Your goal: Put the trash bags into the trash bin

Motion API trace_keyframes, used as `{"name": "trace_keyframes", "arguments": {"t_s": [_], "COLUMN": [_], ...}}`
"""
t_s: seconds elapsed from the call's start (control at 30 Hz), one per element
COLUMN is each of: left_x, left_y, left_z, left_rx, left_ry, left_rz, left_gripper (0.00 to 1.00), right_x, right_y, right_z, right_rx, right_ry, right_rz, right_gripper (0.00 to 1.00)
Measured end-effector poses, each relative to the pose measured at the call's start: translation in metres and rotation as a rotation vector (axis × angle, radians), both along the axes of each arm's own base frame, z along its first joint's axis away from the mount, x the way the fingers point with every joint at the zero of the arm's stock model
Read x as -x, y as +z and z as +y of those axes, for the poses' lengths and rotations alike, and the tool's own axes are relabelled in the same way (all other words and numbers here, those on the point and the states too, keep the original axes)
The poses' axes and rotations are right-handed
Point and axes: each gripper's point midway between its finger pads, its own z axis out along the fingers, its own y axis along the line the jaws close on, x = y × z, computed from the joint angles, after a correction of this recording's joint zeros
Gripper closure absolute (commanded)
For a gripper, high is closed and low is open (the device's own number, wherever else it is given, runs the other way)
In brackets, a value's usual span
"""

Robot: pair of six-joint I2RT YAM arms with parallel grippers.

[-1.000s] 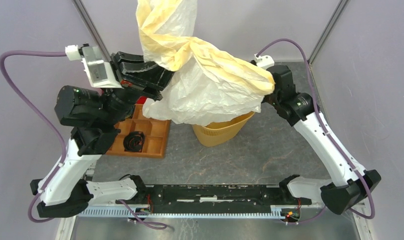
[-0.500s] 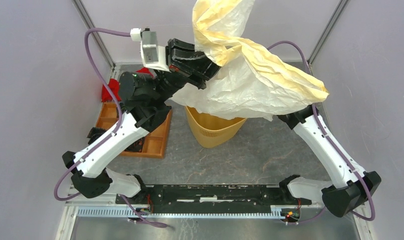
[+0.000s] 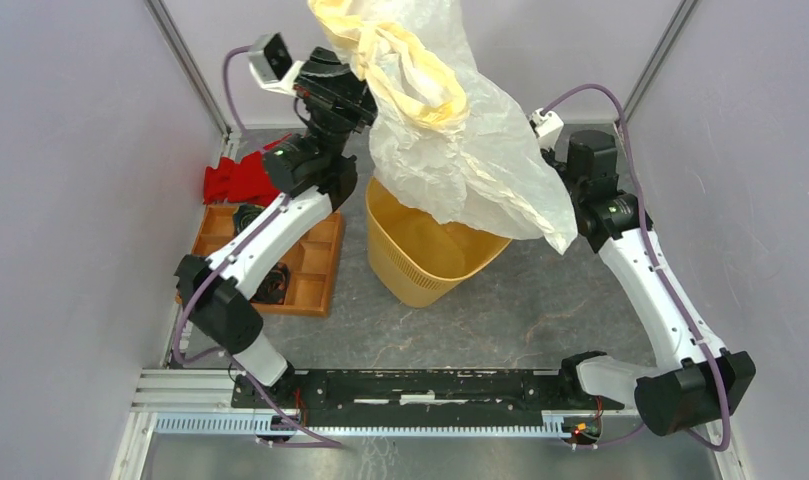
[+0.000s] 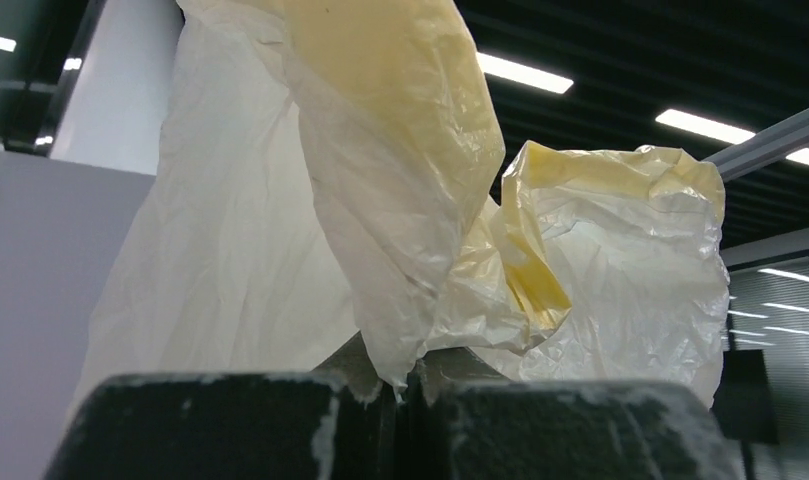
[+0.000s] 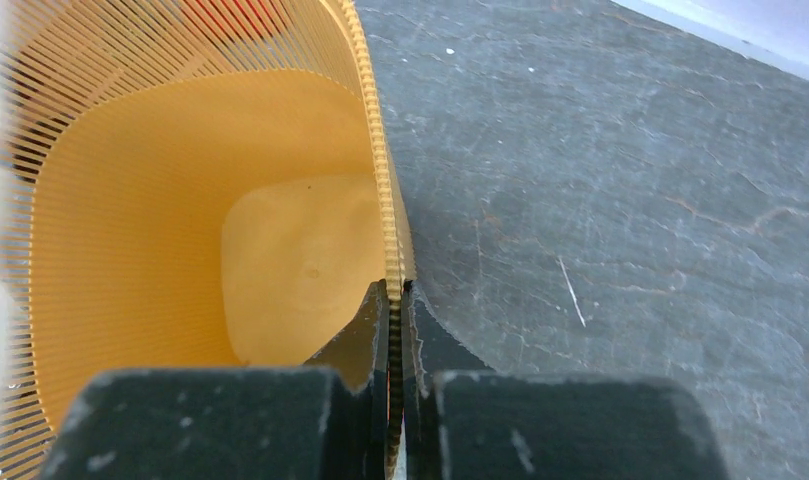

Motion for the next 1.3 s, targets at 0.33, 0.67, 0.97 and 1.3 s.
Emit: {"name": "trace_keyframes", "arguments": {"t_s": [0.33,0.67,0.97,1.3], "left_x": [-0.040,-0.039,-0.026,-0.080], "left_y": [-0.046,-0.106,-0.111,-0.186], "left_z": [-0.025,0.002,0.023,0.003], "left_rx": [-0.039,-0.217,-0.331,-0.480], "left_ry": [-0.234,0.031,0.336,0.371], "left_rz": [0.141,0.240,0.249,0.477], "left_gripper": [0.98,0.98,0.98,0.98], "right_x": [0.005,0.004,0.012,0.024], "right_y": [-0.003,-0.007,-0.008,-0.005], "right_z": [0.006,-0.005,-0.011,0.003], "right_rx": [-0.051,-0.069,-0.045,0.022], "right_ry": [0.067,-0.007,-0.082,-0.161], "right_rz": [0.024,0.072,0.093,0.068], "right_gripper": [1.00,1.00,1.00,0.42]}}
